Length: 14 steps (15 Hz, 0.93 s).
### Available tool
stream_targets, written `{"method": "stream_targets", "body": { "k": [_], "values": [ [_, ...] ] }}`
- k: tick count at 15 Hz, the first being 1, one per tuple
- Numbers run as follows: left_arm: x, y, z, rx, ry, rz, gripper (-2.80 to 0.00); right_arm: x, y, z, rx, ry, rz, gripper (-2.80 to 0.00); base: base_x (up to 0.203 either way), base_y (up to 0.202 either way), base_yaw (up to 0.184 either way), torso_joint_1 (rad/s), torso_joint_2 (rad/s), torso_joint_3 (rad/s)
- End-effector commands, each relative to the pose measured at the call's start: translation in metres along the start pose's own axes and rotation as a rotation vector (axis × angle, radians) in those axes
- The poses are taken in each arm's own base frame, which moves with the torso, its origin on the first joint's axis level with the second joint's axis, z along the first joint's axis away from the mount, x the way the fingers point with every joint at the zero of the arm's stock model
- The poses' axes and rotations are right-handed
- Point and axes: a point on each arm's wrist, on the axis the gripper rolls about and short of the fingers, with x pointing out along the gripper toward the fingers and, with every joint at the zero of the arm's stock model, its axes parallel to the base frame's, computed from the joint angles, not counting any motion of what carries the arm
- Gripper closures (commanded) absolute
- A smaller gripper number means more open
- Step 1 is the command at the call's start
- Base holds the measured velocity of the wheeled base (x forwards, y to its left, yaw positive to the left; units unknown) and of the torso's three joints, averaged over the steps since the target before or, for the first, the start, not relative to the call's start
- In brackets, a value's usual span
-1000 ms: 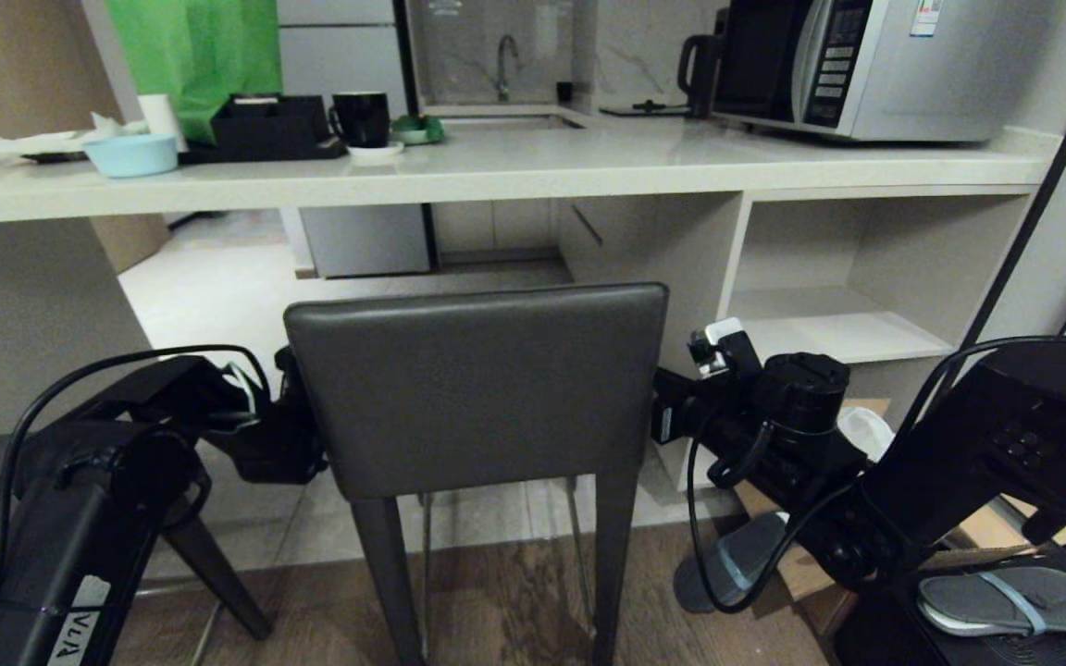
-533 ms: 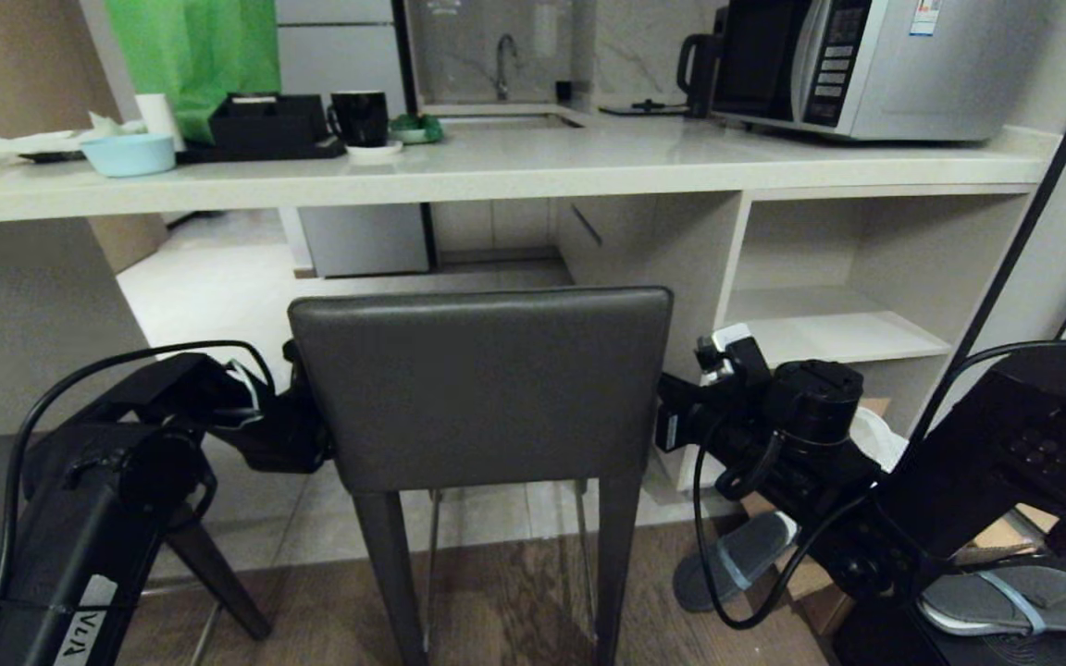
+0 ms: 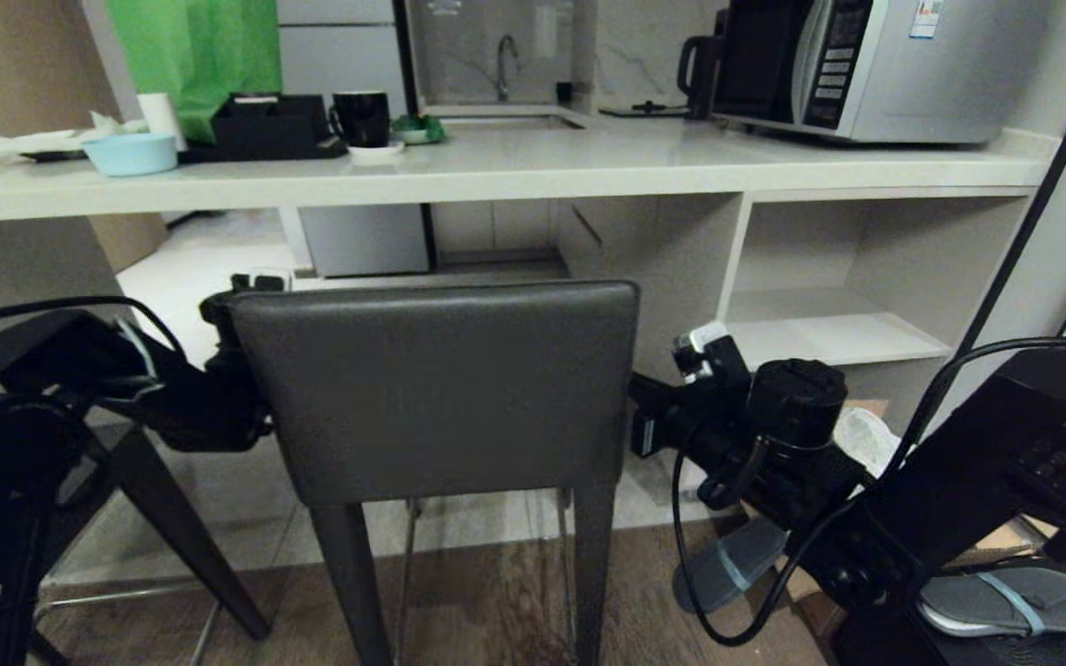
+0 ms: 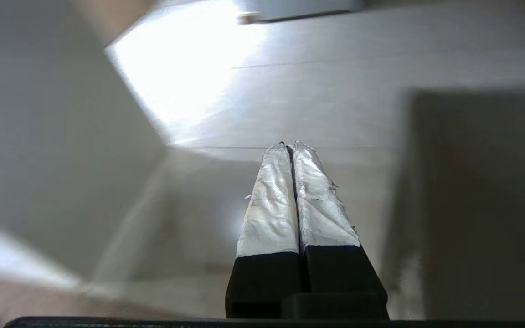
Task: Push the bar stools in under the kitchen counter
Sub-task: Push the gray chair back under the dining table
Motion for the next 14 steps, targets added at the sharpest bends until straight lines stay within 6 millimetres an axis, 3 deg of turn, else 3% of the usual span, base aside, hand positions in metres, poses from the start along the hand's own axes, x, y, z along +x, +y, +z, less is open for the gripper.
{"method": "stream_targets", "body": {
  "k": [1,4,6,7,11,14],
  "values": [
    [-0.010,0.036,0.022,-0.013,-0.027,0.070,0.00,-0.001,-0.002,0.004,-0.004,-0.016,-0.025,0.00,0.000,0.000,0.000,0.000,0.00,0.000],
    [-0.026,0.028,-0.012,0.028,0.089,0.020,0.00,-0.003,-0.001,0.003,-0.004,-0.007,-0.025,0.00,0.000,0.000,0.000,0.000,0.00,0.000],
    [-0.033,0.022,-0.023,0.037,0.127,0.001,0.00,-0.006,-0.001,0.007,-0.004,-0.014,-0.027,0.00,0.000,0.000,0.000,0.000,0.00,0.000],
    [-0.032,0.029,-0.023,0.034,0.128,0.020,0.00,-0.007,-0.002,0.008,-0.005,-0.015,-0.030,0.00,0.000,0.000,0.000,0.000,0.00,0.000],
    [-0.034,0.091,-0.047,0.032,0.219,0.118,0.00,-0.007,-0.002,0.007,-0.004,-0.014,-0.026,0.00,0.000,0.000,0.000,0.000,0.00,0.000],
    [-0.030,0.130,-0.042,0.009,0.137,0.220,0.00,-0.008,-0.002,0.006,-0.001,-0.008,-0.029,0.00,0.000,0.000,0.000,0.000,0.00,0.000]
  ]
}}
